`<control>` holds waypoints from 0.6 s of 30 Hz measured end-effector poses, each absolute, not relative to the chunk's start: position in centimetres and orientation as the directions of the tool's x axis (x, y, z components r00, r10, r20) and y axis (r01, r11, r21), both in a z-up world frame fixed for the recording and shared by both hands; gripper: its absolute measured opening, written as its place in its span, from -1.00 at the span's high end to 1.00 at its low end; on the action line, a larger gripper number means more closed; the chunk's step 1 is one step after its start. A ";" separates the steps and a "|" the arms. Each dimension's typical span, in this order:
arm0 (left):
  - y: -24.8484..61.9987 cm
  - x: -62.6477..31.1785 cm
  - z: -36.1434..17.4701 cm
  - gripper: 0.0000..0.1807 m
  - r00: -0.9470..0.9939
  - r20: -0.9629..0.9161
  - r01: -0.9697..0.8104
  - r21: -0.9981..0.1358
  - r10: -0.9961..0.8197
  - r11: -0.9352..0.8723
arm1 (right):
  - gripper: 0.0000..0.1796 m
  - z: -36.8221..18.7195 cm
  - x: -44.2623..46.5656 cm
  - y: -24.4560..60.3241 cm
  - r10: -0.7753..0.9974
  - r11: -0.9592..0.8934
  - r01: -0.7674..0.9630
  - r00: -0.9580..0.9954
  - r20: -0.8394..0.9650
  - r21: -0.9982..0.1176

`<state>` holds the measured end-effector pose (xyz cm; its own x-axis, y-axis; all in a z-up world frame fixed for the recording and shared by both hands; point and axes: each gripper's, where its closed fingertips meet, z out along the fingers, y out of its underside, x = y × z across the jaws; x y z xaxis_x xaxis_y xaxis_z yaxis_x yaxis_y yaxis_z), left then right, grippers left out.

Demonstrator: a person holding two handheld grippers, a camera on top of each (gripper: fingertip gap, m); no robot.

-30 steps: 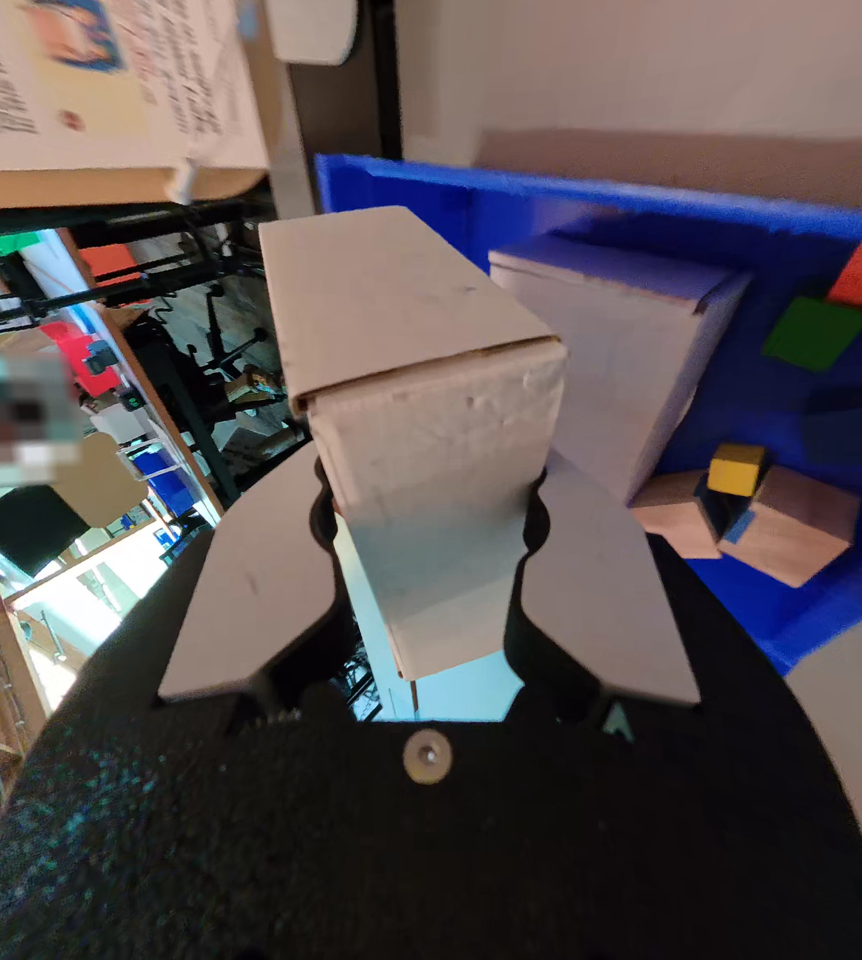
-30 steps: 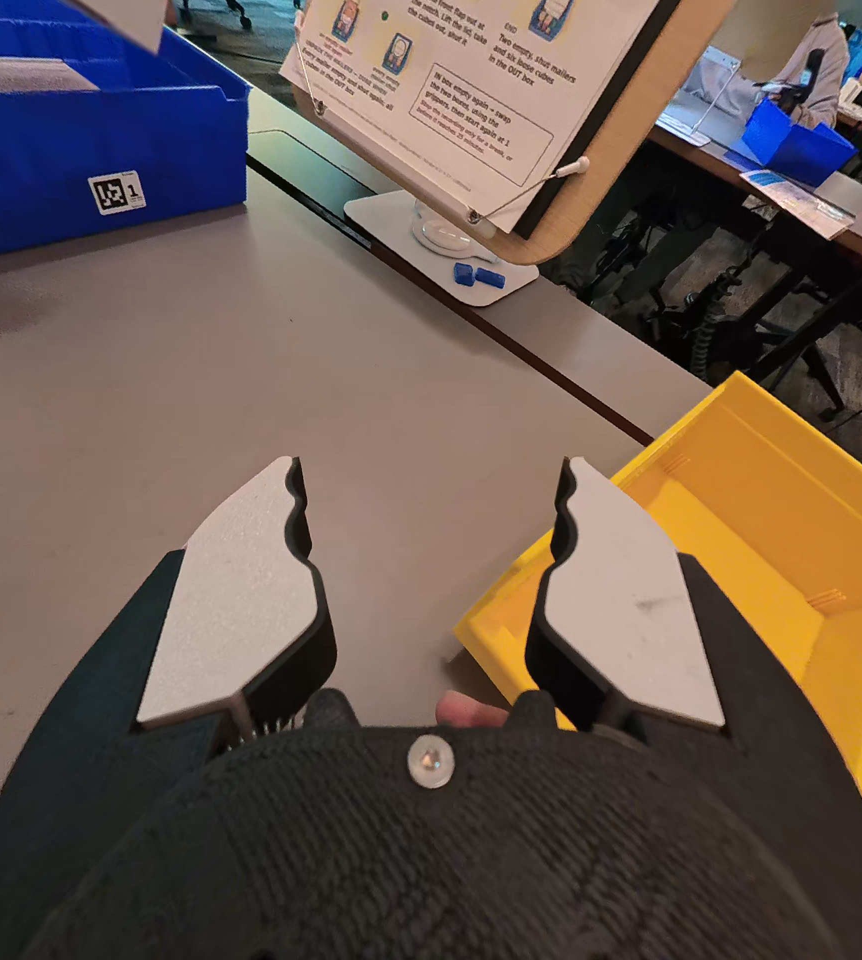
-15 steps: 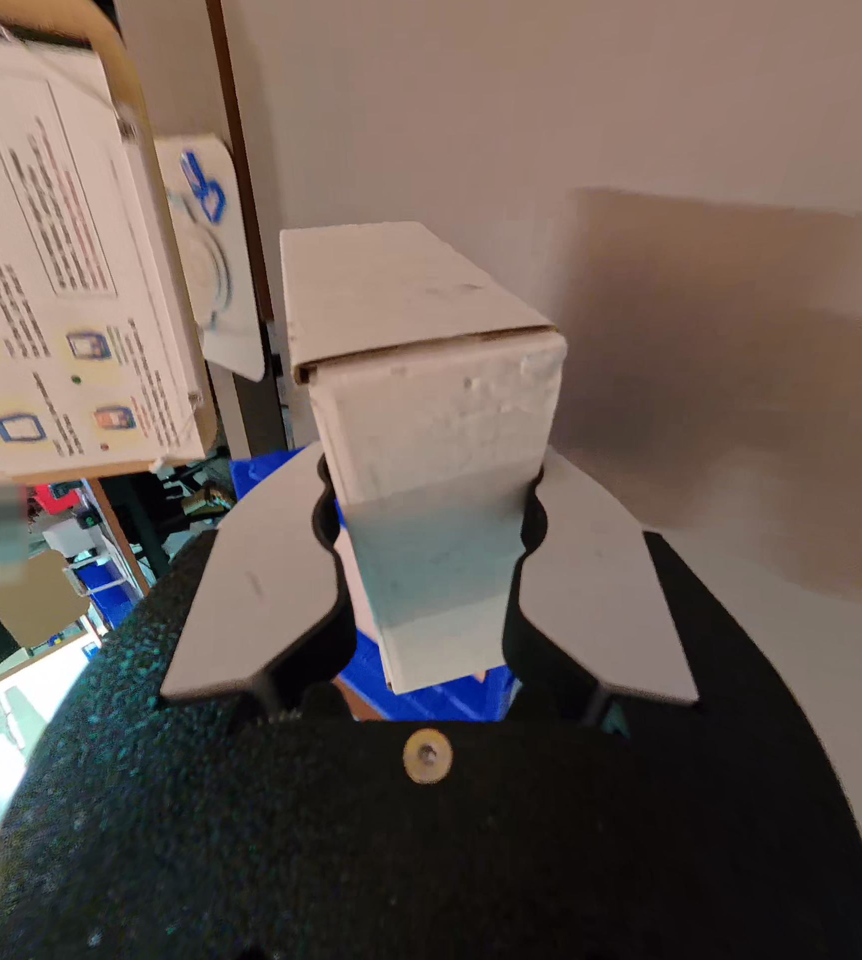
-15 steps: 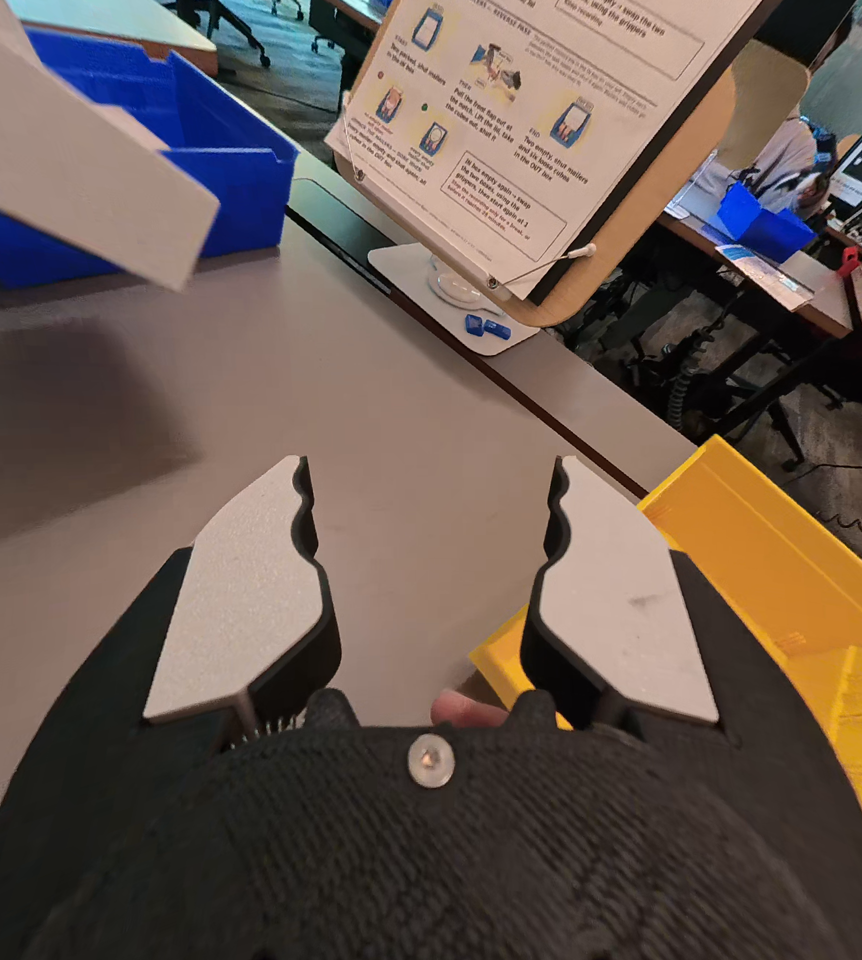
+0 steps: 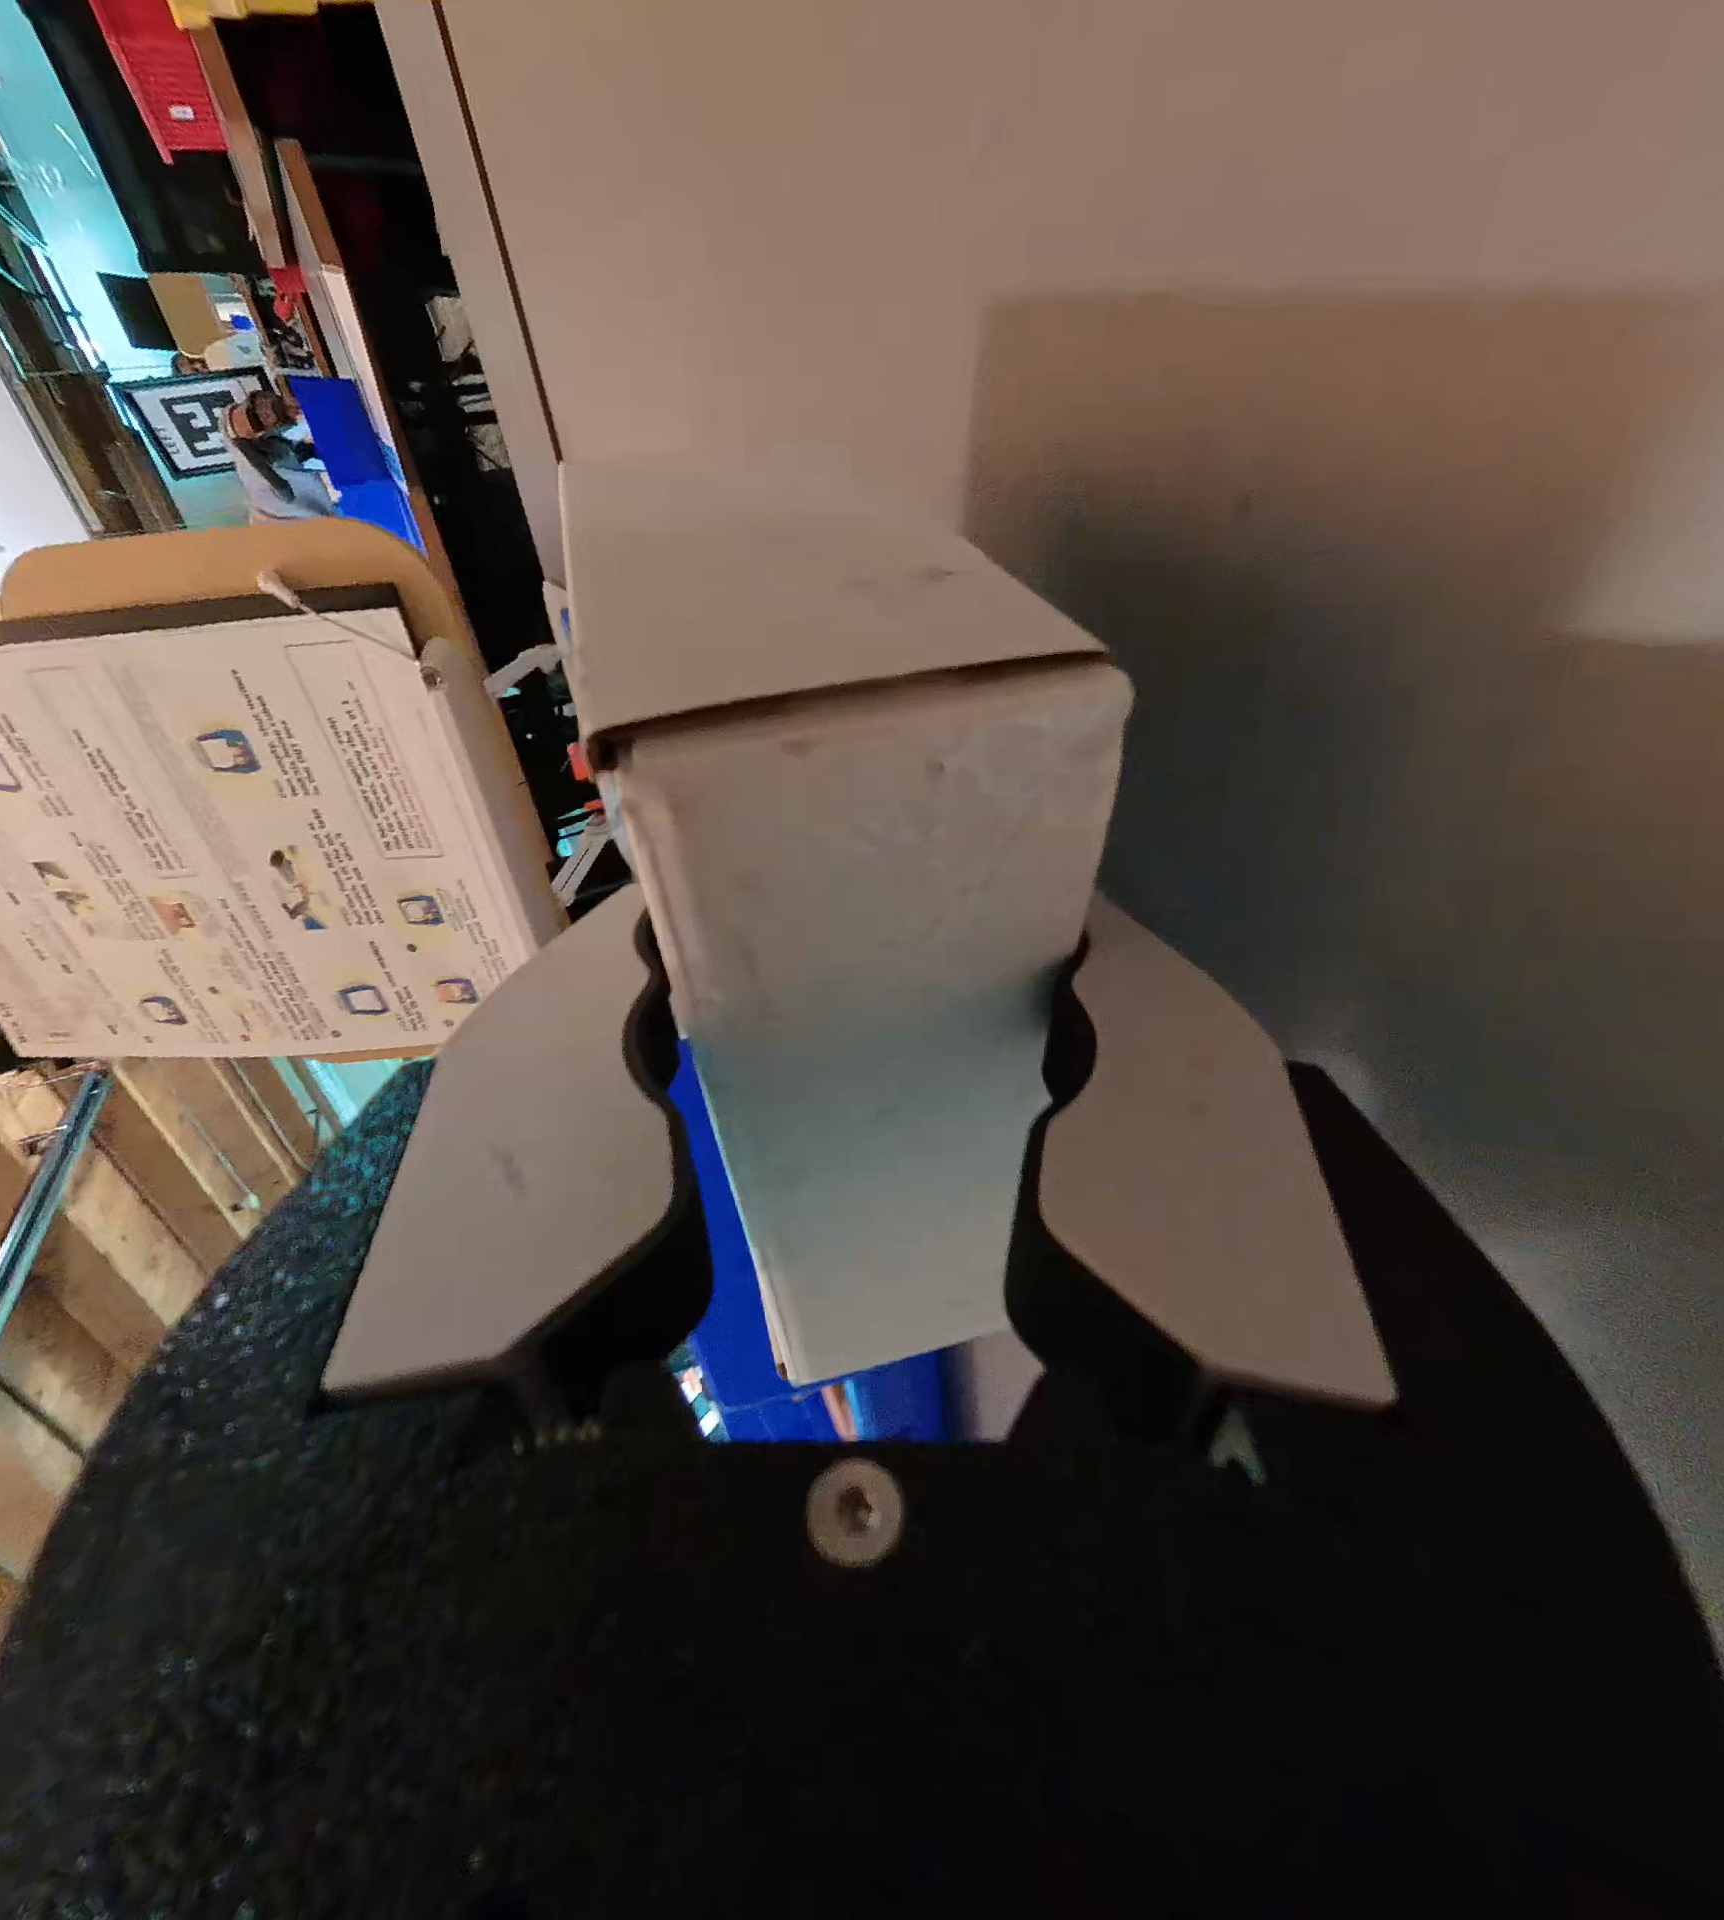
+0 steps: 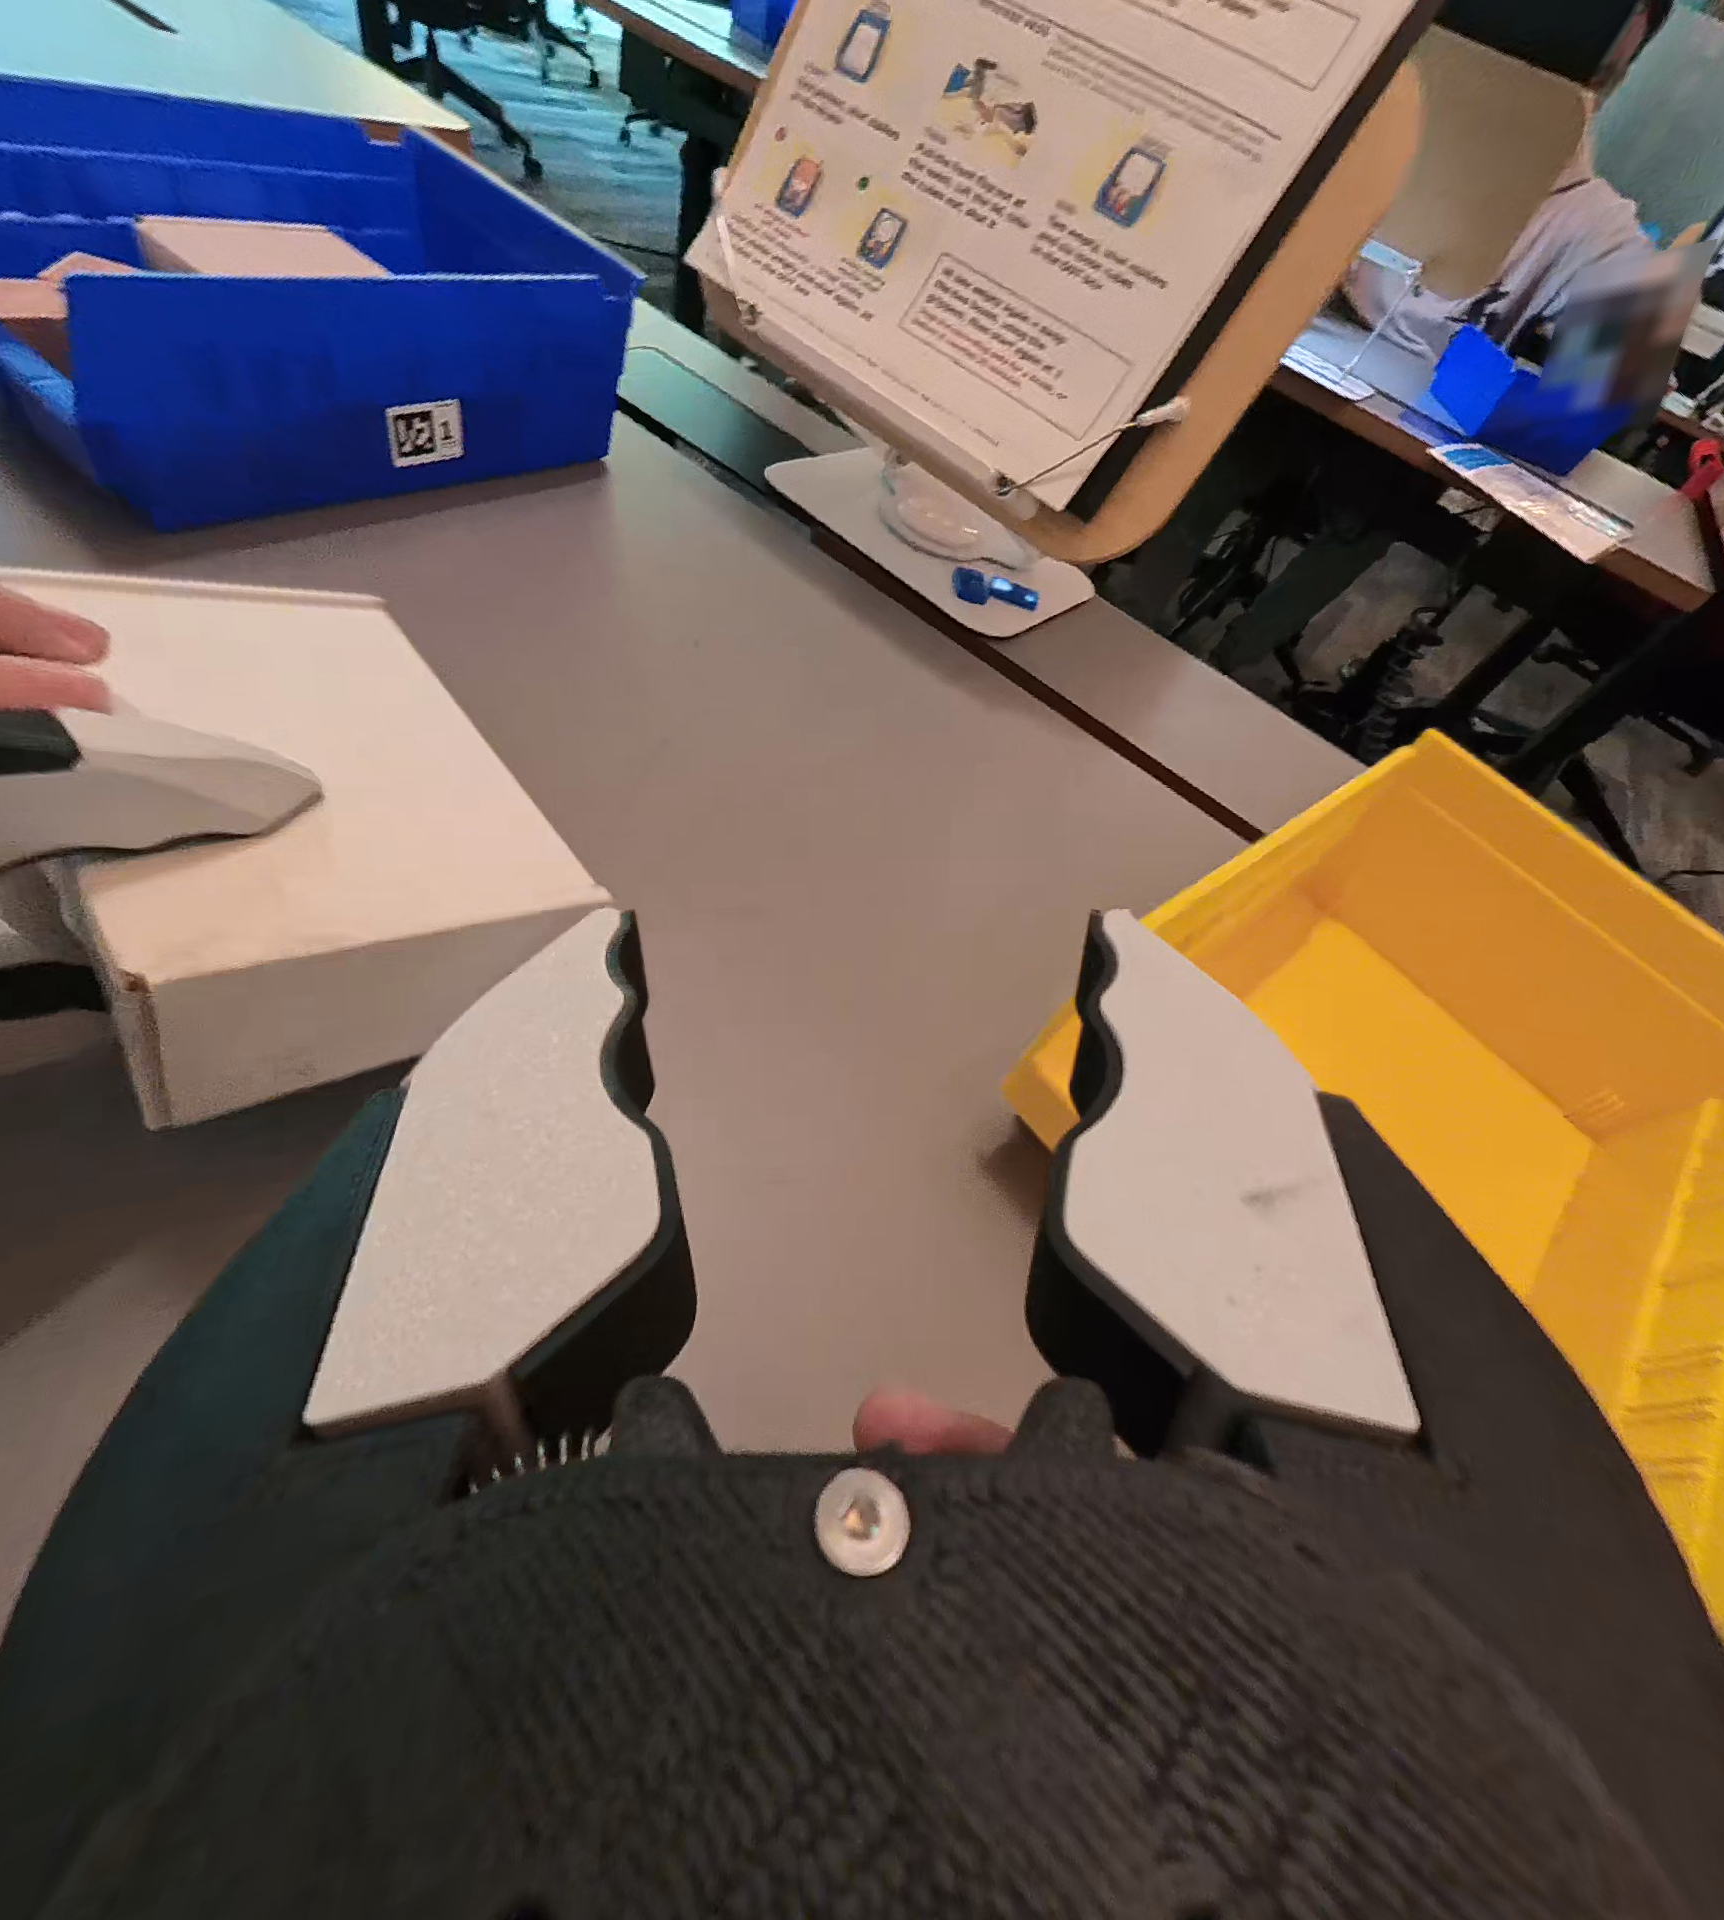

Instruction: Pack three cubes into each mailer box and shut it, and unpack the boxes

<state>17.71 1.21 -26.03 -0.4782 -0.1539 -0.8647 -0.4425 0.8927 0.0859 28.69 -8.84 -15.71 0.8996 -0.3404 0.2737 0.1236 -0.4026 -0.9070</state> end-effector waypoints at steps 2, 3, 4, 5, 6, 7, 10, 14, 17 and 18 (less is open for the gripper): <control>0.3 17.6 -27.1 0.23 -0.500 -0.846 -0.455 0.076 -0.183 0.887 | 0.15 -16.7 27.8 -8.2 -0.289 -0.420 0.130 0.919 0.268 -0.898; -0.1 17.6 -27.5 0.22 -0.512 -0.839 -0.452 0.079 -0.186 0.888 | 0.18 -17.3 27.5 -7.9 -0.266 -0.449 0.120 0.928 0.261 -0.885; -0.6 17.8 -27.8 0.24 -0.511 -0.840 -0.434 0.069 -0.183 0.898 | 0.20 -17.9 27.2 -7.8 -0.250 -0.482 0.105 0.935 0.252 -0.870; -0.9 18.1 -27.9 0.24 -0.501 -0.844 -0.429 0.050 -0.192 0.902 | 0.23 -18.6 26.9 -7.7 -0.236 -0.508 0.089 0.942 0.238 -0.857; -1.1 18.2 -28.2 0.22 -0.506 -0.836 -0.434 0.036 -0.211 0.900 | 0.28 -19.2 26.7 -7.6 -0.222 -0.528 0.073 0.950 0.221 -0.846; -1.2 18.3 -28.3 0.21 -0.504 -0.832 -0.442 0.017 -0.233 0.897 | 0.32 -19.7 26.5 -7.5 -0.212 -0.543 0.057 0.956 0.202 -0.838; -1.9 18.7 -28.3 0.19 -0.492 -0.808 -0.453 -0.079 -0.324 0.888 | 0.33 -20.3 26.4 -7.4 -0.198 -0.557 0.038 0.964 0.178 -0.829; -2.8 18.2 -28.7 0.16 -0.518 -0.726 -0.465 -0.205 -0.452 0.861 | 0.33 -20.3 26.6 -7.6 -0.200 -0.549 0.031 0.965 0.168 -0.835; -3.4 17.4 -28.9 0.14 -0.547 -0.647 -0.480 -0.278 -0.531 0.832 | 0.33 -20.7 26.9 -7.7 -0.210 -0.539 0.000 0.968 0.134 -0.842; -3.6 17.0 -28.8 0.06 -0.555 -0.603 -0.491 -0.319 -0.573 0.811 | 0.33 -20.8 26.9 -7.8 -0.214 -0.537 -0.013 0.969 0.121 -0.843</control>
